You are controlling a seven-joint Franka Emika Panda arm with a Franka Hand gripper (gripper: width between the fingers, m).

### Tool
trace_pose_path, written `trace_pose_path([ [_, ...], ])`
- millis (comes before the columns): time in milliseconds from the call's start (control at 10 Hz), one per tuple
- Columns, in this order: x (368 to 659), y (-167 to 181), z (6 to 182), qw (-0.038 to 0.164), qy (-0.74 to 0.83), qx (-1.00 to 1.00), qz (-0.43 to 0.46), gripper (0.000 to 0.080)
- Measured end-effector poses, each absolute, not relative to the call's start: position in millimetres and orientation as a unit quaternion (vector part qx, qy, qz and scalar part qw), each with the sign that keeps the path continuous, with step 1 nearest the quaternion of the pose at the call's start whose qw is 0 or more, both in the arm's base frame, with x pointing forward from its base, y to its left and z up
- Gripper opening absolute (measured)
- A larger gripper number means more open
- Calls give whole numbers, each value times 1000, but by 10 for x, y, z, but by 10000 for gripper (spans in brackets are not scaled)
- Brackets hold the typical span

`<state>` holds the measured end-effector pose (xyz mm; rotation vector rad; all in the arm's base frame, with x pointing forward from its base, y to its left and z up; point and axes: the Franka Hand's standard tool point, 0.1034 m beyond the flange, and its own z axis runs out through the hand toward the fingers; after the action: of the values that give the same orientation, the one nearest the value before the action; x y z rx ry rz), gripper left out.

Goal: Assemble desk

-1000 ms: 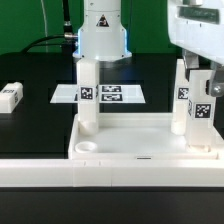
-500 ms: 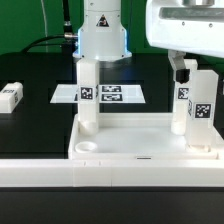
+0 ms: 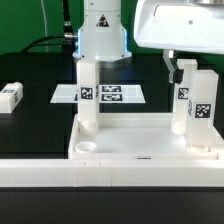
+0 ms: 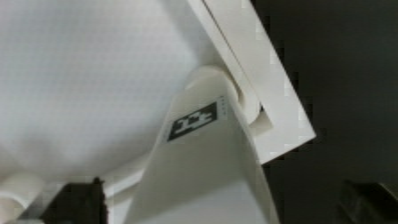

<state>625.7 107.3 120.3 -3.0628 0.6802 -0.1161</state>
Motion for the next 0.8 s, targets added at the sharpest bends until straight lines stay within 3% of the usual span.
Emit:
trace_pose_path([
  [500,6259,1075,1208,-8,44,-998,-38,648],
  [600,6263,1057,1210,-10,0,-999,-38,562],
  [700,6262,1052,1207,-11,-11,-999,-37,420],
  [800,6262,1051,1206,-11,-9,-999,-37,420],
])
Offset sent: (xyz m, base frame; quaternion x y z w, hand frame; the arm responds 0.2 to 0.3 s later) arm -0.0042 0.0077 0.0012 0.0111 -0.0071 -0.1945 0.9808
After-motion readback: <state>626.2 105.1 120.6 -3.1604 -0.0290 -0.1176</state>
